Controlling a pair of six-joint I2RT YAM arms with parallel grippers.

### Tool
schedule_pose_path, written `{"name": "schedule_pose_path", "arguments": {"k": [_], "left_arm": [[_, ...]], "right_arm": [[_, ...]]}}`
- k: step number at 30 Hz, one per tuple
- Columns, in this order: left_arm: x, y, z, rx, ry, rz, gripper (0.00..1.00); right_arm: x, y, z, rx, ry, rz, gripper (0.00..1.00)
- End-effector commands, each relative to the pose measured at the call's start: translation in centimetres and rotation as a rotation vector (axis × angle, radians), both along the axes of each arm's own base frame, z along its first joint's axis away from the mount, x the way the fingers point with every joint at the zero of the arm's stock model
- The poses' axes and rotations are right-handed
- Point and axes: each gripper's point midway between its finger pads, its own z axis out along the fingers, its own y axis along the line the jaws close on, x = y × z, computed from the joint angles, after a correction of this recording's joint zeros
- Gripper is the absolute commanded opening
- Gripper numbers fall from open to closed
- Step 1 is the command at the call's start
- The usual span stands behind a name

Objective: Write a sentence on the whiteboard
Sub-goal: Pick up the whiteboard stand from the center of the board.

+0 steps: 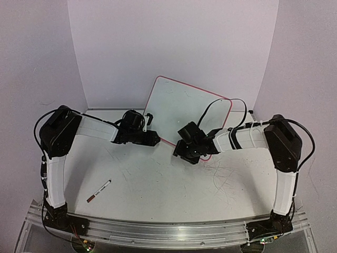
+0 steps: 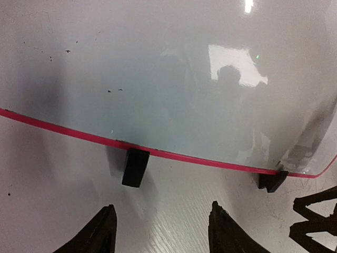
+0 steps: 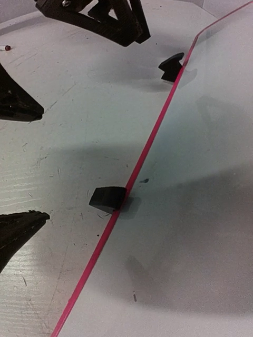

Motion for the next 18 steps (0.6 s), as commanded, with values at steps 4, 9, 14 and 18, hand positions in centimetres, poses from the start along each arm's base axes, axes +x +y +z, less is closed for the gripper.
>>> {"name": "schedule_pose_path", "arguments": {"k": [4,9,14,18], "left_arm": [[2.3,-0.9,-0.7,0.028,-0.037,-0.048,0.53],[2.9,-1.7,-1.5,0.039,-0.046,-0.08,0.49],[3.4,-2.1,-2.0,0.053,-0.055,-0.093,0.45],[3.8,-2.4,-2.4,0.062,-0.059,-0.099,0.37]], "right_arm": [[2.1,-0.7,-0.5,-0.063,-0.058,-0.116,0.37],[2.9,-0.6,-1.0,-0.093,-0.079,-0.128,0.38],[3.5,-0.9,-1.6,-0.133,-0.099,-0.142,0.44],[4.0,-1.3,-2.0,-0.167,-0.114,-0.159,0.42]]}}
